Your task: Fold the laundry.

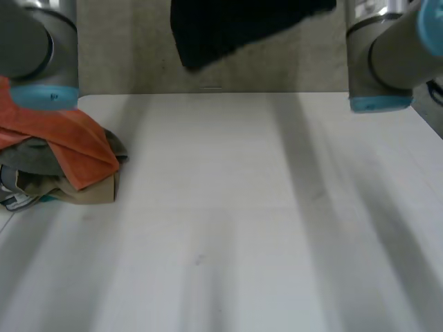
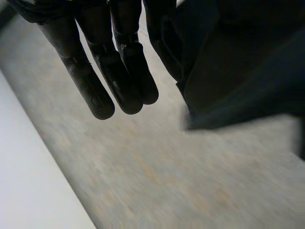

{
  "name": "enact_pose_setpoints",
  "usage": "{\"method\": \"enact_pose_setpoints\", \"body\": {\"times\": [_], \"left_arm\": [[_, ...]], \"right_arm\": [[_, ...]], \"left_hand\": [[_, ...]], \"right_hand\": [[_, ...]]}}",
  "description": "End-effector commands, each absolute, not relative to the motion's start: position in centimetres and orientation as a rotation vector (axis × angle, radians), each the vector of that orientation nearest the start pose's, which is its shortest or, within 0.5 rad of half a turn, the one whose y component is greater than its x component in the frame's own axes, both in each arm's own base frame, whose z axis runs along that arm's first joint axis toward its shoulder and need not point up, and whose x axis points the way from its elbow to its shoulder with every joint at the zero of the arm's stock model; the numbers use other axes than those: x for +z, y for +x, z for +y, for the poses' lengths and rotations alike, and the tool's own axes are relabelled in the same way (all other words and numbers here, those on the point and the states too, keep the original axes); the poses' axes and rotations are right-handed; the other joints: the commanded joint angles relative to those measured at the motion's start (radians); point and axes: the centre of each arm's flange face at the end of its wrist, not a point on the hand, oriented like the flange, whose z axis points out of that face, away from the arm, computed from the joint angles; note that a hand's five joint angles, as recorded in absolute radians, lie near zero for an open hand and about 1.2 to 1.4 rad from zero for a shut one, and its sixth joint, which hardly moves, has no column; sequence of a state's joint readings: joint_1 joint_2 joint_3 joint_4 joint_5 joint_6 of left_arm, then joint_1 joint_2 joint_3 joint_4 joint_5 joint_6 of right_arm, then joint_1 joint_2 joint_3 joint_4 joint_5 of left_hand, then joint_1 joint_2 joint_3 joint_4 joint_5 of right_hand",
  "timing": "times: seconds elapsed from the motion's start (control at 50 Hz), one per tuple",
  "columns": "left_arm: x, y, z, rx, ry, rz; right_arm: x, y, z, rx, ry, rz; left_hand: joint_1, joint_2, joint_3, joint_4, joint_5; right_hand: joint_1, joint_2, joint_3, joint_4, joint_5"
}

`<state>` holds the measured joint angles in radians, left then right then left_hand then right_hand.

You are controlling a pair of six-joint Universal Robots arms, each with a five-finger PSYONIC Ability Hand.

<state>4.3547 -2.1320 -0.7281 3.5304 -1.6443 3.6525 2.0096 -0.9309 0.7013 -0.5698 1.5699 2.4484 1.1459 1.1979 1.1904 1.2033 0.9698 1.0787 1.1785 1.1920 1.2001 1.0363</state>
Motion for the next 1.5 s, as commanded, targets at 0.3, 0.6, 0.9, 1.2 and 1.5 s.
{"method": "enact_pose_setpoints", "body": {"times": [0.3, 0.6, 0.9, 1.2, 1.5], "left_arm": [[15.6, -29.7, -33.2, -2.070, 0.974, 2.020], [16.8, -26.5, -25.7, -1.697, 1.138, 2.276], [18.1, -22.1, -13.2, -0.831, 1.832, 2.399], [19.1, -28.7, -29.4, -1.639, 1.361, 2.057], [15.5, -32.7, -42.0, -1.953, 1.035, 1.724]], "right_arm": [[15.4, 33.3, -38.5, -2.360, -1.273, 1.903], [15.0, 29.5, -31.1, -1.845, -1.655, 2.207], [16.4, 22.5, -19.9, -0.957, -2.100, 2.307], [17.1, 25.3, -30.8, -1.599, -1.595, 2.513], [15.4, 31.6, -40.8, -2.508, -1.176, 2.018]], "left_hand": [[0.250, 0.198, 0.206, 0.193, 0.252], [0.250, 0.198, 0.206, 0.193, 0.252], [0.250, 0.198, 0.206, 0.193, 0.252], [0.250, 0.198, 0.206, 0.193, 0.252], [0.250, 0.198, 0.206, 0.193, 0.252]], "right_hand": [[0.318, 0.218, 0.204, 0.196, 0.185], [0.318, 0.218, 0.204, 0.196, 0.185], [0.318, 0.218, 0.204, 0.196, 0.185], [0.318, 0.218, 0.204, 0.196, 0.185], [0.318, 0.218, 0.204, 0.196, 0.185]]}}
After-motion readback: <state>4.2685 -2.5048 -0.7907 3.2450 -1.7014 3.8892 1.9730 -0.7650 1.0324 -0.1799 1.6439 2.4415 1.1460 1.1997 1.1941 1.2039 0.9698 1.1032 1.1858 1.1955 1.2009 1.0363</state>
